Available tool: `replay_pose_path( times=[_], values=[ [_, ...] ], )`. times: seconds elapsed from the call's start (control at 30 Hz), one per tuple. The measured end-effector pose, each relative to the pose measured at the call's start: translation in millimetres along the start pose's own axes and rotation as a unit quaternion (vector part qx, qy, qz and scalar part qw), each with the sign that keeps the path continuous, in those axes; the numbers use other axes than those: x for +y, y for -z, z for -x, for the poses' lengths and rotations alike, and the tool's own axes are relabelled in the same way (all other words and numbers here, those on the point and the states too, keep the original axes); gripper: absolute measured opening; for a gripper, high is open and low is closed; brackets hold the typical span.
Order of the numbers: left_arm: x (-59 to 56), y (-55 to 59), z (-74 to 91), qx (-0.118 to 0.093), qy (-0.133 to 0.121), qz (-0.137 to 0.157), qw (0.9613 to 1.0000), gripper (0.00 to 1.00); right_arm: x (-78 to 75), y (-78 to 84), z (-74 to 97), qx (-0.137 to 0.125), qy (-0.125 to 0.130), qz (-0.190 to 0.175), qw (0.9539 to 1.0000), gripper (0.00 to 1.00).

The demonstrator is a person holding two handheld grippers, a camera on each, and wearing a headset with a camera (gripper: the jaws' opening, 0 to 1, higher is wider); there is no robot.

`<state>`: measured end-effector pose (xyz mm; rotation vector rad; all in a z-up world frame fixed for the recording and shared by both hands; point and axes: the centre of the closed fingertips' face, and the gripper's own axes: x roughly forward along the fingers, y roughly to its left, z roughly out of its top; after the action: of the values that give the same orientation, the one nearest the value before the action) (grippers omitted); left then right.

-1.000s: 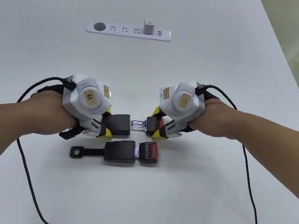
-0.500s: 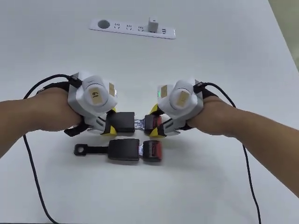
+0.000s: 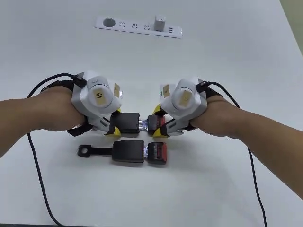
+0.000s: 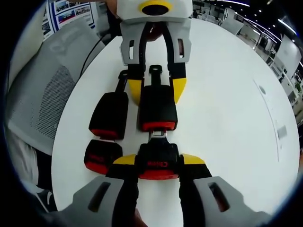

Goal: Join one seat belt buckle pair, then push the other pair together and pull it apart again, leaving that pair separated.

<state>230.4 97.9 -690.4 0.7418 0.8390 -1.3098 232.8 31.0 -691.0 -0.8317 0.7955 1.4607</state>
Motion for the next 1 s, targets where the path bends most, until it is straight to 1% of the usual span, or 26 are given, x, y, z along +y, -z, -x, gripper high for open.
replay_pose_path(
  times=[0.13,0.2,0.27,0.5,0.67,1.0],
  values=[
    [0.1,0.0,-0.2,0.002,0.001,-0.002,1.0000,0.32,-0.7,-1.7,-0.8,0.000,-0.001,0.002,1.0000,0.30],
    [0.2,0.3,-0.3,0.001,0.002,-0.003,1.0000,0.32,-0.7,-7.1,-3.4,-0.006,-0.002,0.001,1.0000,0.30],
    [0.2,0.2,-0.3,0.001,0.003,-0.004,1.0000,0.32,-1.2,-9.2,-6.3,-0.002,-0.002,0.006,1.0000,0.30],
    [0.0,0.4,-1.0,0.004,0.003,-0.005,1.0000,0.32,-1.3,-8.9,-5.0,-0.003,-0.001,0.002,1.0000,0.30],
    [0.2,0.1,-1.2,0.001,0.003,-0.004,1.0000,0.32,-1.8,-8.8,-5.1,-0.003,0.000,0.000,1.0000,0.30],
    [-0.4,-0.5,-0.9,0.006,0.003,-0.005,1.0000,0.32,-1.5,-8.0,-5.0,-0.002,0.004,-0.001,1.0000,0.30]
  ],
)
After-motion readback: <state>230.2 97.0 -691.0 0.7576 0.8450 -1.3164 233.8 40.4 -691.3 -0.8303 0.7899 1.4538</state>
